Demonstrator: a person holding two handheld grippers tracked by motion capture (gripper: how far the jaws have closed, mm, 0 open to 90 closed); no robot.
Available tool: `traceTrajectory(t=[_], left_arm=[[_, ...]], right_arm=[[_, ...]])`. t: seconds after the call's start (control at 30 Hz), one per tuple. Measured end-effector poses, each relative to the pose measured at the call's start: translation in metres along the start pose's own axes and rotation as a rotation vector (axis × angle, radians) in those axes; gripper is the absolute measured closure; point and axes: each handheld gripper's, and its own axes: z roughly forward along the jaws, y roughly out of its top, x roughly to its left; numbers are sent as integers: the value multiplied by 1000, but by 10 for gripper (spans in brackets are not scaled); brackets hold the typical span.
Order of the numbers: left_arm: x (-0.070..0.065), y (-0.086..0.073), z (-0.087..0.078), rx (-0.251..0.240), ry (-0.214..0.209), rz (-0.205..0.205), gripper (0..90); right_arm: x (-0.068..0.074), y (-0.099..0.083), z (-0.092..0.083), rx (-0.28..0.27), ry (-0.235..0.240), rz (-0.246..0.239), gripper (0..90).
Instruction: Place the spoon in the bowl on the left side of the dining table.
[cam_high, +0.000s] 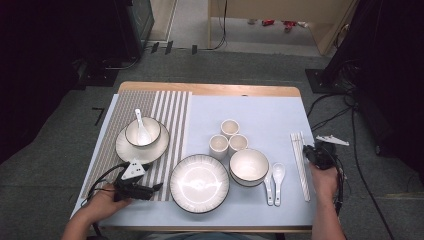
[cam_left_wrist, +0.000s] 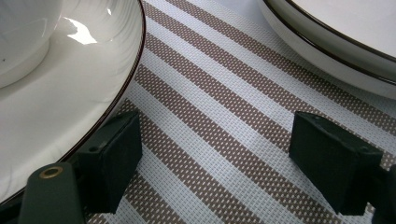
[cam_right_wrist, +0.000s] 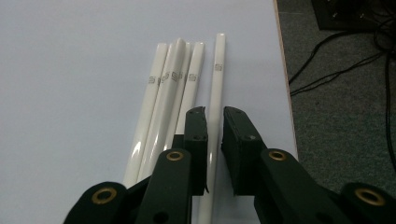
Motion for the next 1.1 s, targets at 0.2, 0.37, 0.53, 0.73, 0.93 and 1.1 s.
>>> traceTrajectory(t=[0.2, 0.37, 0.53, 0.73, 0.93, 1.1], left_arm=[[0, 0, 0, 0, 0, 0, 175], [0, 0, 0, 0, -1, 0, 175], [0, 0, 0, 1, -1, -1, 175], [0, 0, 0, 1, -1, 0, 175], [0, 0, 0, 1, -1, 0, 175], [0, 0, 0, 1, 0, 0, 175]], right_arm=[[1, -4, -7, 8, -5, -10, 802], [3, -9, -13, 1, -1, -4, 801], [4, -14, -17, 2, -3, -1, 800], [5, -18, -19, 1, 4, 16, 802], [7, -20, -17, -9, -7, 2, 804], [9, -22, -18, -21, -22, -13, 808]])
